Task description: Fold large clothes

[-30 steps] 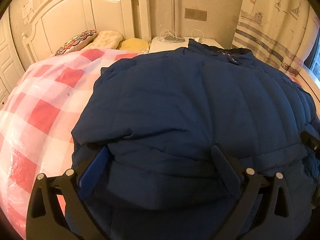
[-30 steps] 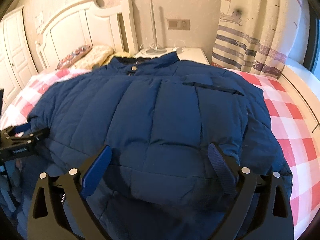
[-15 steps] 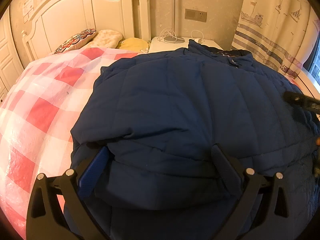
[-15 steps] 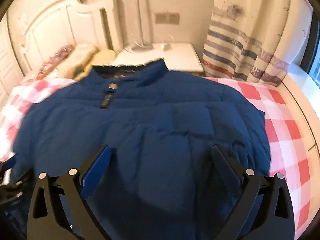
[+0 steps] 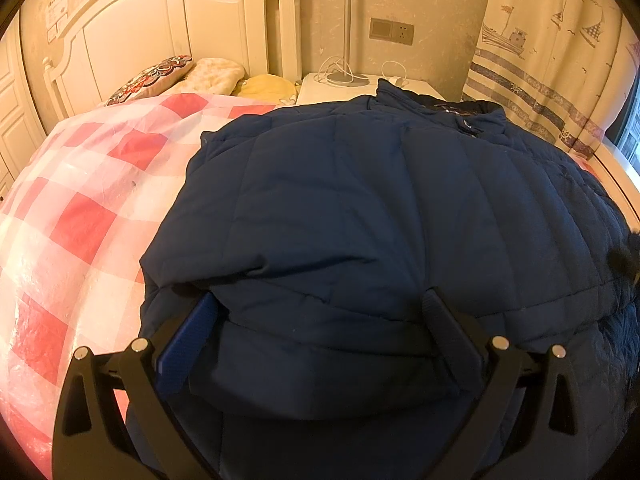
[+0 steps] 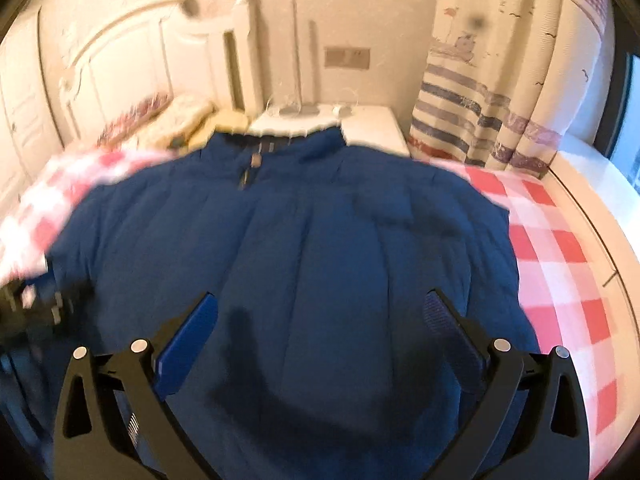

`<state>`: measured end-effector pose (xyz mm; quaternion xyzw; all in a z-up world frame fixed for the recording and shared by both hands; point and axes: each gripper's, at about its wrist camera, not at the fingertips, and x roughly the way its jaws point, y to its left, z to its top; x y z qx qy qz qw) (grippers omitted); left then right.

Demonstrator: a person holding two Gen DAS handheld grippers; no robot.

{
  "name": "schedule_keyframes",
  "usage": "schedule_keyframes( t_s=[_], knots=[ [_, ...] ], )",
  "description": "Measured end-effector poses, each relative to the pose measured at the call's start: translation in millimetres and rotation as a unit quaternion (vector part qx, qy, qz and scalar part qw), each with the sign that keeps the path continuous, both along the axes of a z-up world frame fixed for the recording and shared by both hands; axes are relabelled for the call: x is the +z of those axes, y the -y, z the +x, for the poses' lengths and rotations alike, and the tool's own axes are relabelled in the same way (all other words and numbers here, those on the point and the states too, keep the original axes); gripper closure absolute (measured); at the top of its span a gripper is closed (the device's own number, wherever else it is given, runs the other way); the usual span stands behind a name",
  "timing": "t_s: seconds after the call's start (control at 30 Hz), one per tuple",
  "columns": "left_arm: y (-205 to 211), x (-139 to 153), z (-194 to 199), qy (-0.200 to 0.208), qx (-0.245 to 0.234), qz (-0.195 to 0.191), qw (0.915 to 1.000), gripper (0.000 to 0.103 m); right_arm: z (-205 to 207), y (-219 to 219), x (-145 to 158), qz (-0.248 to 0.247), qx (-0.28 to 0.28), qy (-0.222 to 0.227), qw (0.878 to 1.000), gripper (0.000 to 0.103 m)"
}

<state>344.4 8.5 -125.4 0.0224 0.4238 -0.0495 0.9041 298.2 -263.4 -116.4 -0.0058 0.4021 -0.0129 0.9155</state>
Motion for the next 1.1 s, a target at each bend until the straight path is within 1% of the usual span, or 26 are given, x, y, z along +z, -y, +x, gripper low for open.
schedule_keyframes(
  t_s=[0.03, 0.07, 0.2, 0.3, 0.37, 0.43, 0.5, 0.63, 0.73, 0.83, 0.9, 0.93, 1.0, 1.07, 1.1],
  knots=[
    [0, 0, 0, 0.000, 0.000, 0.000, 1.0000, 0.002, -1, -2, -10, -0.011, 0.008, -0.004, 1.000, 0.004],
    [0, 0, 0, 0.000, 0.000, 0.001, 1.0000, 0.002, -1, -2, -12, -0.011, 0.008, -0.004, 1.000, 0.004],
    [0, 0, -1, 0.001, 0.001, 0.002, 1.0000, 0.002, -1, 0, -10, -0.008, 0.001, -0.008, 1.000, 0.004],
    [0, 0, 0, 0.002, 0.001, -0.003, 1.0000, 0.002, -22, 0, 3, 0.007, -0.012, 0.023, 1.000, 0.004],
    [0, 0, 1, 0.001, 0.001, -0.005, 1.0000, 0.002, -33, -1, 7, 0.006, -0.015, 0.034, 0.999, 0.004],
    [0, -1, 2, 0.002, 0.001, -0.004, 1.0000, 0.002, -33, 0, -4, -0.004, -0.015, 0.013, 1.000, 0.004],
    [0, 0, 1, 0.002, 0.001, -0.006, 1.0000, 0.002, -25, 4, -14, 0.001, -0.012, -0.013, 1.000, 0.004],
    [0, 0, 2, 0.002, 0.001, -0.004, 1.0000, 0.002, -19, -4, -18, -0.024, -0.013, -0.025, 0.999, 0.004],
    [-1, -1, 4, -0.003, 0.000, -0.009, 1.0000, 0.002, -22, 2, -17, -0.001, -0.011, -0.025, 1.000, 0.004],
    [-4, 1, 2, -0.003, 0.005, -0.010, 0.9999, 0.002, -35, 1, -8, 0.015, -0.022, -0.028, 0.999, 0.004],
    [-4, 7, -13, 0.003, 0.009, -0.018, 0.9998, 0.002, -53, -6, 2, 0.036, -0.002, -0.012, 0.999, 0.004],
    [-1, 12, -26, 0.012, -0.001, -0.029, 0.9995, 0.002, -61, -13, 6, 0.030, 0.010, -0.006, 0.999, 0.004],
    [11, 17, -45, 0.020, -0.030, -0.032, 0.9988, 0.002, -72, -25, 6, 0.013, 0.037, -0.008, 0.999, 0.004],
    [31, 14, -61, 0.024, -0.066, 0.003, 0.9975, 0.002, -74, -34, 0, -0.001, 0.058, -0.021, 0.998, 0.004],
    [40, 7, -64, 0.021, -0.078, 0.027, 0.9964, 0.002, -72, -38, -10, -0.010, 0.066, -0.040, 0.997, 0.004]
  ],
)
